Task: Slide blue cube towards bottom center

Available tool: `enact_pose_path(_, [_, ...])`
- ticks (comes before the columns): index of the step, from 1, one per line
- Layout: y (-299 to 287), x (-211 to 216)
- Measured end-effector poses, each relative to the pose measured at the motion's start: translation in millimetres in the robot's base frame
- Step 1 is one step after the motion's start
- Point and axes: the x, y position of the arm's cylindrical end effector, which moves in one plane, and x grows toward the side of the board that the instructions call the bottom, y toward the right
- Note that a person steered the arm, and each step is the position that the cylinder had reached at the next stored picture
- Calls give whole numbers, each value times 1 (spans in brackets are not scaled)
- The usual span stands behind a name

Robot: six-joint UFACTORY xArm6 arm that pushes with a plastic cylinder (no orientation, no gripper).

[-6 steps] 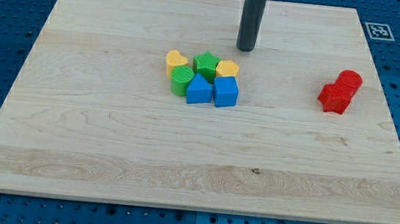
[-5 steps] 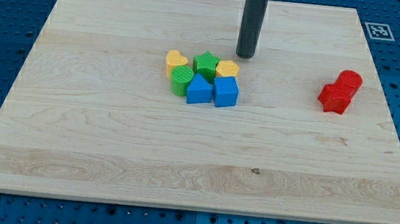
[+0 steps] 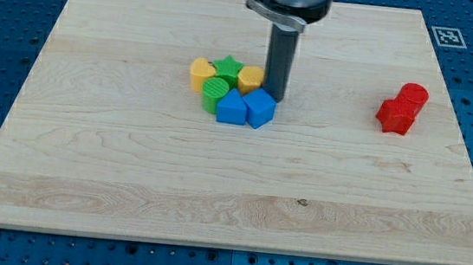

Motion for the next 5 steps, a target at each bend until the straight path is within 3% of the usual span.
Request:
enact_pose_path(2, [-39,-4])
enact_pose_path(4, [-41,47])
enact_pose_path(5, [-29,50])
